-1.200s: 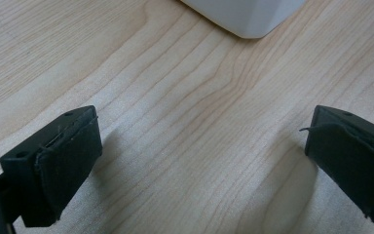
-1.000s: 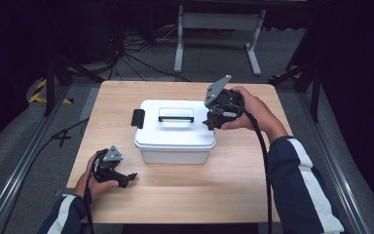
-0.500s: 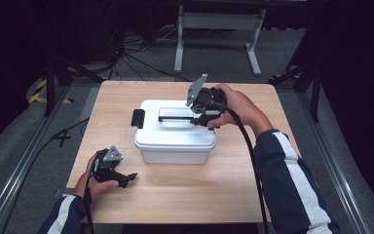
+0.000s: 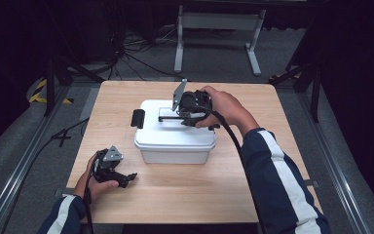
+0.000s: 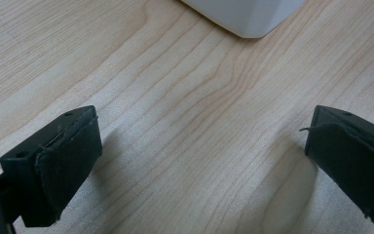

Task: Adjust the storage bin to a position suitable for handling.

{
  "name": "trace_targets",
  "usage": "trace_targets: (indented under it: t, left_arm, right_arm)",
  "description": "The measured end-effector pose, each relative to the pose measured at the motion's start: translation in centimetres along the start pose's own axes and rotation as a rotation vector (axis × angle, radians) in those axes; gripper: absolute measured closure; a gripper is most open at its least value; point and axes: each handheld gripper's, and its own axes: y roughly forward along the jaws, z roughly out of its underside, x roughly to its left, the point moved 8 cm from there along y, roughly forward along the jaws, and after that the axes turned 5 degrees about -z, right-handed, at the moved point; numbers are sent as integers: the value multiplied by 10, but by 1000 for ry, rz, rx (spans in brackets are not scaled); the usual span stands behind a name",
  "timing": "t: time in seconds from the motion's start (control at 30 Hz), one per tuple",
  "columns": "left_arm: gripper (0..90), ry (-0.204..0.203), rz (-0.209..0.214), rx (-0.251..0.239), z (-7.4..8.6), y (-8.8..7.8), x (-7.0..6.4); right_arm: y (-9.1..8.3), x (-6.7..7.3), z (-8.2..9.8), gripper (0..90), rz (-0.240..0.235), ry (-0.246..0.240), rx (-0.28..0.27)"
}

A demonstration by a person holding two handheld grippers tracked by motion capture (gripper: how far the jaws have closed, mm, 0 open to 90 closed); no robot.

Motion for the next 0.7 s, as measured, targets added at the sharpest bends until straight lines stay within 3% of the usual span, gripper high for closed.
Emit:
trace_targets:
  t: [0.4, 0.7]
  left_arm:
    - [6, -2, -2, 2, 0, 0, 0]
    - [6, -4, -1, -3, 0, 0, 0]
  right_arm:
    - [2, 1, -8, 839, 8, -47, -32]
    - [0, -1, -9, 847, 20, -58, -57]
